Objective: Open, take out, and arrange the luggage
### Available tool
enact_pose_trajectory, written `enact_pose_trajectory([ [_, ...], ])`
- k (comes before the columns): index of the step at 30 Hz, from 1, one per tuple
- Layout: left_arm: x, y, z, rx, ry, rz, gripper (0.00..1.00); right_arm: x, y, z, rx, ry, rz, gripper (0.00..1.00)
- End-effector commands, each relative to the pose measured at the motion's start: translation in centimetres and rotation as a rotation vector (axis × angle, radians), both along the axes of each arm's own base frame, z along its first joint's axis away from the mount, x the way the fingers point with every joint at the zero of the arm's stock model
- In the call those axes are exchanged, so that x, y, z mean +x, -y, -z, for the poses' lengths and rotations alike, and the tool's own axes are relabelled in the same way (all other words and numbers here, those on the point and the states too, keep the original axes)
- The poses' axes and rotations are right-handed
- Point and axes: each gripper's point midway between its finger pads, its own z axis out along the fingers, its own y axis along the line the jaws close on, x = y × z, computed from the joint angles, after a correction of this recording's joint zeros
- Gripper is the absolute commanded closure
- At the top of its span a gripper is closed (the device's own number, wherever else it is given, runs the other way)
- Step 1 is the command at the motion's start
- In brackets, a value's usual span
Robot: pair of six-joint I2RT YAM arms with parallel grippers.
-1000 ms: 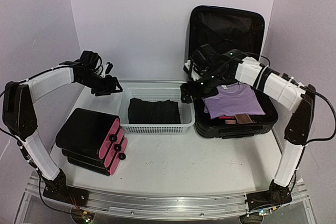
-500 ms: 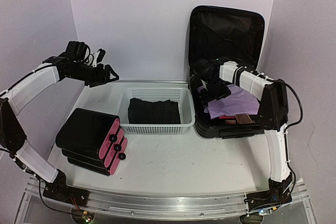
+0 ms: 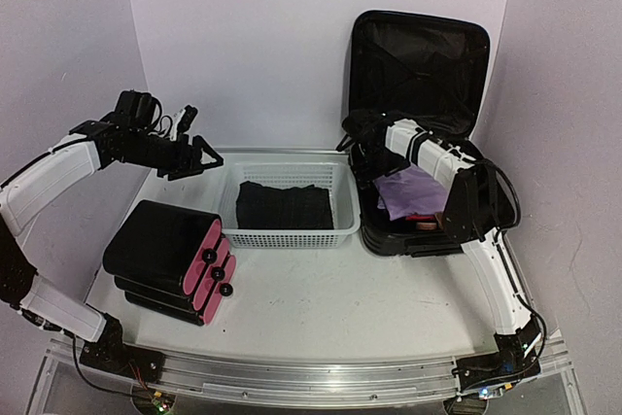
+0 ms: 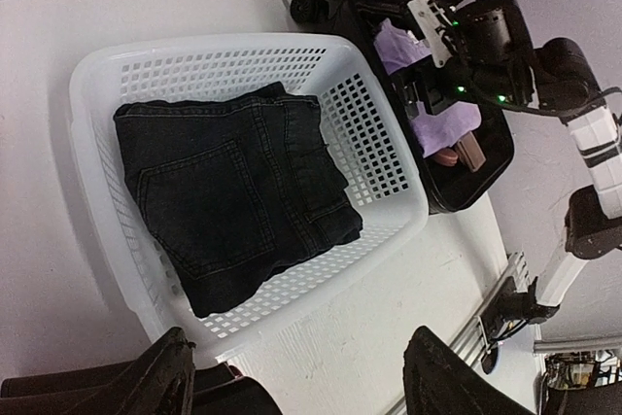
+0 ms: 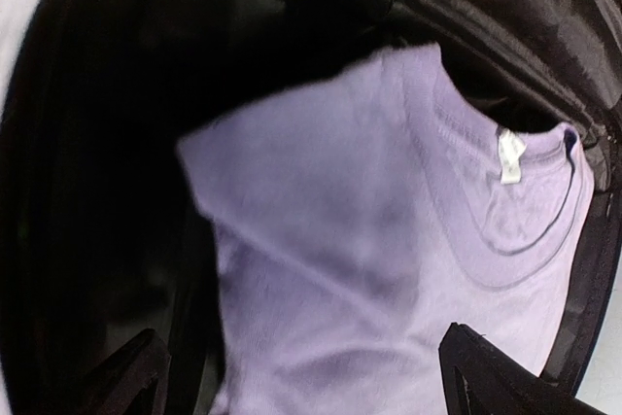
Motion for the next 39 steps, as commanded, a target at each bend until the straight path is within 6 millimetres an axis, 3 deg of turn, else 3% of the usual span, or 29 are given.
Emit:
enact_pose_trajectory([
  [1, -0.7, 0.2, -2.8, -0.041, 0.097, 0.027, 0.26, 2.3, 0.6, 0.4, -0.038, 0.058, 0.012, 0.02],
  [8, -1.0, 0.2, -2.5, -0.042, 0.091, 0.033, 0.26, 4.1, 2.1, 1.0, -0.058, 0.104, 0.051, 0.06],
  [11, -1.1, 0.1, -2.6, -0.043, 0.093, 0.03, 0.26, 4.4, 2.8, 1.1, -0.031, 0.101, 0.072, 0.12],
  [14, -1.2, 0.1, -2.7, -0.047, 0.092, 0.027, 0.26, 4.5, 3.2, 0.9, 0.028, 0.091, 0.091, 0.23],
  [20, -1.2, 0.1, -3.1, -0.057, 0.096, 0.021, 0.26, 3.9, 2.5, -0.7, 0.235, 0.052, 0.095, 0.4],
  [26, -1.3, 0.2, -3.1, -0.069, 0.088, 0.022, 0.26, 3.5, 2.2, -2.1, 0.406, 0.004, 0.065, 0.48],
  [30, -1.4, 0.4, -3.0, -0.075, 0.083, 0.029, 0.27, 3.3, 2.5, -1.7, 0.528, -0.054, 0.065, 0.56],
  [39, -1.5, 0.6, -2.9, -0.089, 0.07, 0.039, 0.27, 3.6, 2.5, -1.1, 0.877, -0.165, 0.06, 0.56],
])
